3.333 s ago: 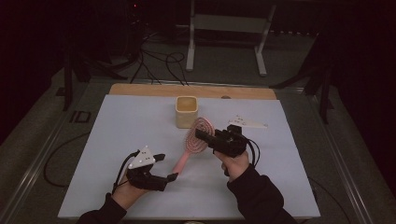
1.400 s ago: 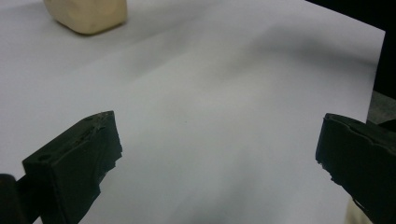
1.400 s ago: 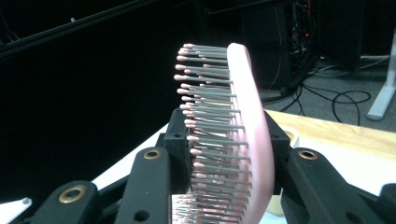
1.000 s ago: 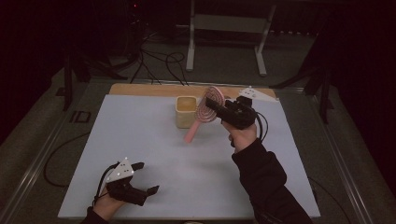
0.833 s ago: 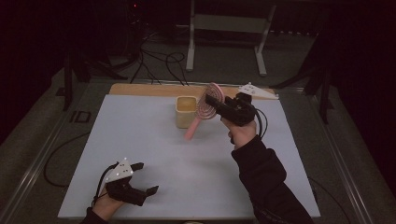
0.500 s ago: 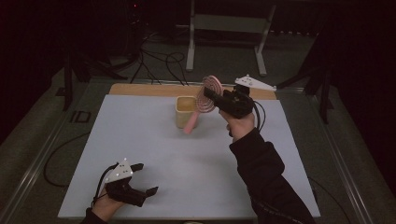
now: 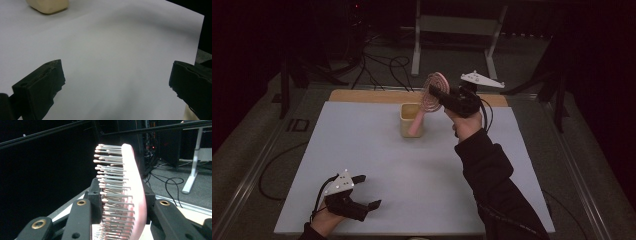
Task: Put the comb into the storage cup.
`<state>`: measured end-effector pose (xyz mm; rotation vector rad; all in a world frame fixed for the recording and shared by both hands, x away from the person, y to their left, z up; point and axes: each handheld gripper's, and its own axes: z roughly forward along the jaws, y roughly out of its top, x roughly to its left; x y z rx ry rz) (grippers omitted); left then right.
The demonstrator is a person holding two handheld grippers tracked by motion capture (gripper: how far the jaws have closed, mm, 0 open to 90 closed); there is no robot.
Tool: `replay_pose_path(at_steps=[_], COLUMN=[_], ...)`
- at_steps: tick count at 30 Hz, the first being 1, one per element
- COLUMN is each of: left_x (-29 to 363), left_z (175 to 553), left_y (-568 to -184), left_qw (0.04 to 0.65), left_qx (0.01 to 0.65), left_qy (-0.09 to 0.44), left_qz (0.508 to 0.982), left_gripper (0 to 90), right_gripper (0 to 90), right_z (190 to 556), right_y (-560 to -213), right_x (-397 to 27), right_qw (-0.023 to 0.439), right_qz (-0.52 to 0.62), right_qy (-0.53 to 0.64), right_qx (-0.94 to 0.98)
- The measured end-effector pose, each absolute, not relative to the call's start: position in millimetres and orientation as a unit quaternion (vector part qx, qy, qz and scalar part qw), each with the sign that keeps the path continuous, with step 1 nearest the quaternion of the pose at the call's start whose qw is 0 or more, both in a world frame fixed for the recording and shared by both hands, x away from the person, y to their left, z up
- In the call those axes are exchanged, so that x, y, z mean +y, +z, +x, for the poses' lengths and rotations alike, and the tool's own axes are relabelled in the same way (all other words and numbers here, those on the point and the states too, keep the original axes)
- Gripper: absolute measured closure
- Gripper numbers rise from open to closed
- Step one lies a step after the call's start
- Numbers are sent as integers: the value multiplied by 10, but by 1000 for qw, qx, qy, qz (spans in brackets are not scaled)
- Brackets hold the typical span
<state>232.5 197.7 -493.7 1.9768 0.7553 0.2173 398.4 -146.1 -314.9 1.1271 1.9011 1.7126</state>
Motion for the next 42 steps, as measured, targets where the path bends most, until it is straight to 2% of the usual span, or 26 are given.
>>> replay_pose_path(at_steps=[42], left_x=[1996], left_z=[2321], left_y=[-4938], left_qw=[492], left_qx=[309], left_qy=[85], left_qz=[810], left_gripper=[3], right_gripper=[653], right_z=[4415], right_y=[-2989], right_x=[-1300], right_qw=[207], right_qz=[415], right_qy=[609], right_qx=[643])
